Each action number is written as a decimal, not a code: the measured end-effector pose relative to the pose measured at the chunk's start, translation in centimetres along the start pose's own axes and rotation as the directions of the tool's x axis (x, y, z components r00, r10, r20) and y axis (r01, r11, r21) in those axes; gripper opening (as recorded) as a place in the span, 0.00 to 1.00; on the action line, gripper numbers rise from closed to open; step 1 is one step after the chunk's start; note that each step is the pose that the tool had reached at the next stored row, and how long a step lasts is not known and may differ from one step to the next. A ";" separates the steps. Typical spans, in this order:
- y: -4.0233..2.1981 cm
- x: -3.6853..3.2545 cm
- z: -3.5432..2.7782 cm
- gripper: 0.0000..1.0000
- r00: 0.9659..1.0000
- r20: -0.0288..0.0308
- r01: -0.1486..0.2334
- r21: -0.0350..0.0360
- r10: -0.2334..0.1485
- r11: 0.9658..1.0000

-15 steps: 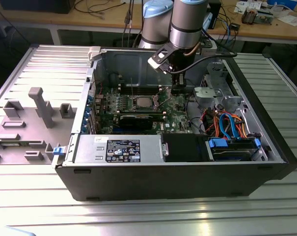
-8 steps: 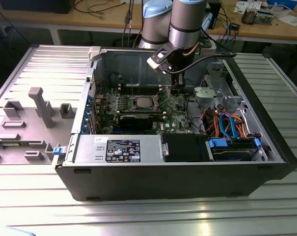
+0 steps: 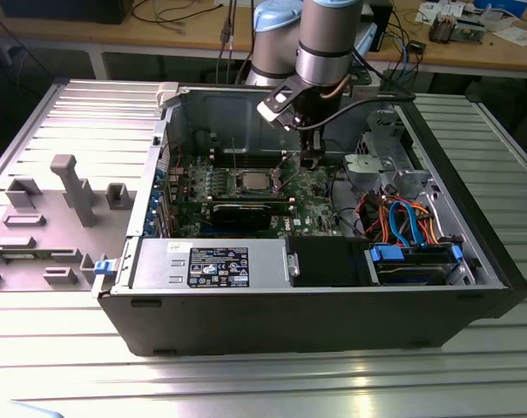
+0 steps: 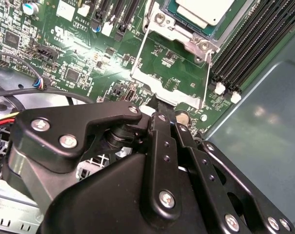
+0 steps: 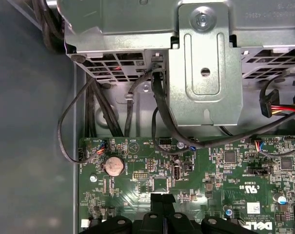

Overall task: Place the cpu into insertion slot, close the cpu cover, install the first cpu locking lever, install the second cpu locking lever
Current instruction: 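Close the cpu cover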

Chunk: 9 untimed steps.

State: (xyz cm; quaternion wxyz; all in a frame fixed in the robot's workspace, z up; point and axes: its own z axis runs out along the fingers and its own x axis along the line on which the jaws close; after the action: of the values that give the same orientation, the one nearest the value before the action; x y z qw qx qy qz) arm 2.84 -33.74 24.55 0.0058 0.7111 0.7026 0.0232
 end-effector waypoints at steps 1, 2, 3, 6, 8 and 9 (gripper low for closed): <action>-0.12 0.00 -0.01 0.11 1.000 0.000 0.000 0.000 0.000 1.000; -0.21 0.00 -0.01 0.11 1.000 0.000 0.000 0.000 0.000 1.000; -0.30 0.00 -0.01 0.11 1.000 0.000 0.000 0.000 0.000 1.000; -0.42 0.00 -0.04 0.11 1.000 0.000 0.000 0.000 0.000 1.000; -0.44 0.00 -0.07 0.11 1.000 0.000 0.000 0.000 0.000 1.000; -0.47 0.00 -0.08 0.11 1.000 0.000 0.000 0.000 0.000 1.000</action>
State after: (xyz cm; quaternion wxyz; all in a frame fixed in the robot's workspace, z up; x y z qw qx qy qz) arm 2.36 -33.74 24.61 0.0058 0.7111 0.7026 0.0233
